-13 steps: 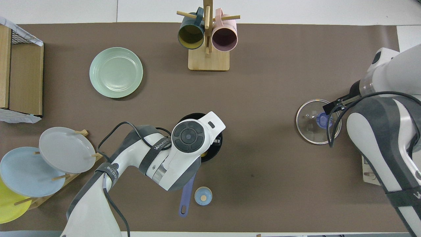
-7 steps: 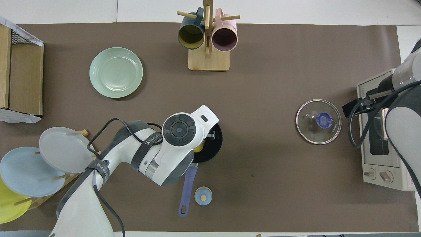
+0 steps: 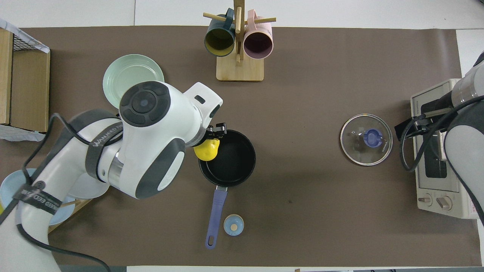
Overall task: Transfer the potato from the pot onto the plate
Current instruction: 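Lift the potato and carry it to the green plate with the left gripper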
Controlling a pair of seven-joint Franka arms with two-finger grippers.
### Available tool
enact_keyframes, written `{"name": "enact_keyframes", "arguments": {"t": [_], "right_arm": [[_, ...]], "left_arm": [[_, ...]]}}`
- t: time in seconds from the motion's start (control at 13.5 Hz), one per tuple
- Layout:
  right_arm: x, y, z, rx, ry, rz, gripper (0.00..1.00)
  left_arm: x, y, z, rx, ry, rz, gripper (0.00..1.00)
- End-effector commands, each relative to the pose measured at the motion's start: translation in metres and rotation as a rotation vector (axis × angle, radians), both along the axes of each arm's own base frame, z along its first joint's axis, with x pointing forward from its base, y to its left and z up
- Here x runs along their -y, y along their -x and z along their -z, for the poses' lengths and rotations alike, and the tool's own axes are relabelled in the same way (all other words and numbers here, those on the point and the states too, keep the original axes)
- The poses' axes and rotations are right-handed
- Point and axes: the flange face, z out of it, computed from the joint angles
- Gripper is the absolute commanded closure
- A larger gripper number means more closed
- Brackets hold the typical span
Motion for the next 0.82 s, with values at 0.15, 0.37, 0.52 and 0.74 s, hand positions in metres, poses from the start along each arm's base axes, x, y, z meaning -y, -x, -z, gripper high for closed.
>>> {"name": "enact_keyframes", "arguments": {"t": [0.15, 0.37, 0.52, 0.74], "right_arm": [[0.005, 0.016, -0.002, -0.006, -0.01, 0.024, 0.0], [0.01, 0.015, 0.0, -0.009, -0.011, 0.033, 0.0], [0.011, 0.015, -0.001, -0.009, -0.011, 0.037, 0.0], [0.011, 0.014, -0.002, -0.003, -0.011, 0.036, 0.0]], "left_arm": [[-0.119, -0.088, -0.037, -0.008, 0.016, -0.003, 1.0], [-0.181, -0.122, -0.009, -0.014, 0.021, 0.042, 1.0], [-0.198, -0.141, 0.017, 0.009, -0.011, 0.063, 1.0], [-0.221, -0.168, 0.069, 0.043, -0.045, 0.047, 1.0]]}}
